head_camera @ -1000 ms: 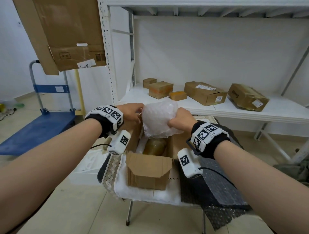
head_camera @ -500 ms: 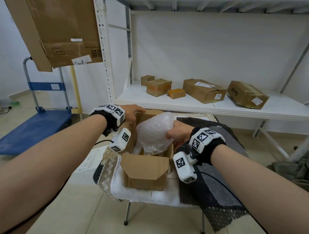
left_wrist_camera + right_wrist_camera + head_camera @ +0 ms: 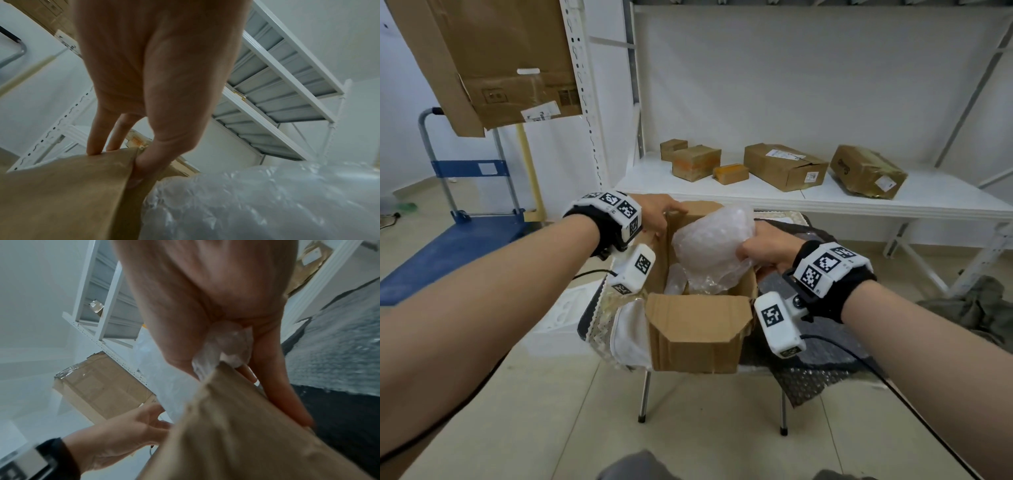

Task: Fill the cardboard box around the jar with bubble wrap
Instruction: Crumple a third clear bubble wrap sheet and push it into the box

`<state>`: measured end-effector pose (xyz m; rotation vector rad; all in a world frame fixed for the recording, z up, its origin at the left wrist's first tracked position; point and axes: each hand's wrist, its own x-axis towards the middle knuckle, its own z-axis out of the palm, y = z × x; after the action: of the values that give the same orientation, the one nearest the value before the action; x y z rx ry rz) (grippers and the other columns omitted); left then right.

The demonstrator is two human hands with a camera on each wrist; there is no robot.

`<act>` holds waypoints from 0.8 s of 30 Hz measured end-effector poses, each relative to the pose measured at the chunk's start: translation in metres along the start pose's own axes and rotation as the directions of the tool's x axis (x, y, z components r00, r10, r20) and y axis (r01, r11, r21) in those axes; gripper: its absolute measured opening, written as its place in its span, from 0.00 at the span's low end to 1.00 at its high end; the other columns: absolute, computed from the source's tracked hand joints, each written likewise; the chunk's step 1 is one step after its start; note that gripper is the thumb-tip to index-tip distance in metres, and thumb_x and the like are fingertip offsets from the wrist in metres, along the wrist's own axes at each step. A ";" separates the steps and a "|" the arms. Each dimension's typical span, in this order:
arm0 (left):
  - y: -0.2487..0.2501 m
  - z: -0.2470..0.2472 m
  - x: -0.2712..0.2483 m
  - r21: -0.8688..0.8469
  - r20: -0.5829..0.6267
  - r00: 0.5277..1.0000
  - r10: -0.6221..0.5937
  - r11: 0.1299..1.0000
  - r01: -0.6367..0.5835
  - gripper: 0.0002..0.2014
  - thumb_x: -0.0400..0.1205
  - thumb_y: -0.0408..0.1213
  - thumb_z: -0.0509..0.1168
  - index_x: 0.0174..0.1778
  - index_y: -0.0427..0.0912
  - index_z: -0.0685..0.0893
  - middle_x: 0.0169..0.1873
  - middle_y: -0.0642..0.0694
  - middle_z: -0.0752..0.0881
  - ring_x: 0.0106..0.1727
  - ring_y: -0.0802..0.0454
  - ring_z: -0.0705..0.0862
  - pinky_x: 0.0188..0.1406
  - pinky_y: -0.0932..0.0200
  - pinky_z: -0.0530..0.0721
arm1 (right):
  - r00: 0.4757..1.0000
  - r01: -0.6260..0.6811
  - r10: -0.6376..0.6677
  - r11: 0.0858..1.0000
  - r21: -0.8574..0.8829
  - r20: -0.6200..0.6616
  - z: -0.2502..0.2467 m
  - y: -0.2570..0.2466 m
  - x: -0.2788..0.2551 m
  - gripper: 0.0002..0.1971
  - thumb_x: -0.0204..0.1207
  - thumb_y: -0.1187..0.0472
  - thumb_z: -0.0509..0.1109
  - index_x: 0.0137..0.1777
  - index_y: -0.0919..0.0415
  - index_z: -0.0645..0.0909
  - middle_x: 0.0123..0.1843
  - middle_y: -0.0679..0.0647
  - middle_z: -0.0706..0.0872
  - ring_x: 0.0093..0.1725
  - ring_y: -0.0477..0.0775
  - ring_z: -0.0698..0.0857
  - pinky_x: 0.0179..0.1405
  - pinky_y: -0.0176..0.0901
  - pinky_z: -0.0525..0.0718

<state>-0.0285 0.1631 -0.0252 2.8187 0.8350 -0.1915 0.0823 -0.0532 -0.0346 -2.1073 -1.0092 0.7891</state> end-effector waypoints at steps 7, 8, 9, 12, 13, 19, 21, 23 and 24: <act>0.028 0.029 -0.014 0.194 -0.074 0.995 0.071 0.979 -0.055 0.25 0.74 0.43 0.76 0.68 0.49 0.82 0.66 0.44 0.71 0.71 0.40 0.69 0.71 0.44 0.74 | 0.997 -0.022 0.023 1.000 -0.014 0.068 0.010 0.029 -0.023 0.24 0.79 0.76 0.62 0.75 0.66 0.72 0.60 0.64 0.83 0.45 0.60 0.87 0.35 0.52 0.93; 0.030 0.031 -0.014 0.177 -0.154 0.983 0.103 0.981 -0.075 0.19 0.75 0.45 0.76 0.61 0.48 0.85 0.60 0.45 0.71 0.67 0.41 0.69 0.68 0.46 0.74 | 0.998 -0.014 0.016 1.000 -0.027 0.066 0.011 0.030 -0.024 0.24 0.78 0.76 0.62 0.75 0.64 0.73 0.60 0.64 0.84 0.48 0.61 0.88 0.39 0.56 0.93; 0.033 0.033 -0.014 0.138 -0.209 0.969 0.135 0.985 -0.108 0.15 0.76 0.45 0.75 0.56 0.46 0.87 0.56 0.46 0.70 0.64 0.43 0.71 0.64 0.50 0.75 | 0.998 -0.011 0.014 0.999 -0.043 0.067 0.011 0.031 -0.025 0.24 0.78 0.75 0.62 0.74 0.63 0.74 0.61 0.64 0.84 0.51 0.64 0.88 0.43 0.61 0.93; 0.036 0.041 -0.015 -0.013 -0.101 0.977 0.188 0.982 -0.190 0.11 0.77 0.41 0.75 0.54 0.44 0.88 0.53 0.48 0.80 0.56 0.48 0.81 0.51 0.58 0.77 | 0.994 -0.010 0.019 0.997 -0.076 0.109 0.010 0.029 -0.025 0.24 0.79 0.74 0.64 0.76 0.62 0.73 0.66 0.65 0.83 0.58 0.68 0.87 0.48 0.65 0.92; 0.037 0.043 -0.016 -0.044 -0.022 0.983 0.184 0.982 -0.184 0.12 0.78 0.41 0.74 0.56 0.45 0.87 0.54 0.48 0.84 0.56 0.49 0.82 0.52 0.59 0.78 | 0.992 -0.008 0.018 0.996 -0.083 0.121 0.009 0.030 -0.024 0.24 0.79 0.73 0.64 0.76 0.62 0.73 0.67 0.65 0.83 0.59 0.67 0.87 0.48 0.63 0.92; 0.036 0.055 -0.015 -0.119 0.276 0.952 0.131 0.988 -0.102 0.29 0.74 0.39 0.66 0.73 0.45 0.72 0.69 0.45 0.79 0.71 0.46 0.76 0.75 0.43 0.74 | 0.991 0.020 -0.001 0.989 -0.144 0.131 0.010 0.032 -0.016 0.22 0.81 0.68 0.67 0.74 0.60 0.74 0.63 0.59 0.83 0.54 0.56 0.86 0.44 0.46 0.91; 0.043 0.054 -0.020 -0.176 0.349 0.917 0.193 0.975 -0.138 0.31 0.76 0.30 0.64 0.78 0.40 0.68 0.73 0.42 0.77 0.75 0.44 0.74 0.77 0.44 0.73 | 0.990 0.019 0.002 0.989 -0.144 0.141 0.010 0.032 -0.016 0.22 0.81 0.69 0.67 0.74 0.60 0.75 0.64 0.58 0.83 0.54 0.57 0.86 0.43 0.46 0.92; 0.049 0.050 -0.026 -0.194 0.393 0.889 0.237 0.966 -0.171 0.28 0.79 0.21 0.59 0.78 0.32 0.68 0.73 0.37 0.77 0.75 0.41 0.75 0.74 0.48 0.76 | 0.988 0.022 0.000 0.989 -0.143 0.152 0.009 0.033 -0.016 0.22 0.81 0.70 0.66 0.74 0.61 0.75 0.65 0.60 0.83 0.58 0.60 0.86 0.45 0.49 0.92; 0.049 0.050 -0.025 -0.185 0.398 0.887 0.232 0.968 -0.170 0.28 0.79 0.22 0.59 0.78 0.31 0.70 0.73 0.36 0.78 0.74 0.41 0.76 0.73 0.48 0.77 | 0.988 0.023 0.000 0.990 -0.142 0.155 0.009 0.034 -0.017 0.22 0.81 0.70 0.65 0.75 0.61 0.75 0.67 0.61 0.83 0.60 0.61 0.86 0.46 0.50 0.93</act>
<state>-0.0261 0.0986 -0.0617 2.5600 0.4353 -0.6466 0.0810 -0.0802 -0.0621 -2.1850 -1.1908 0.9096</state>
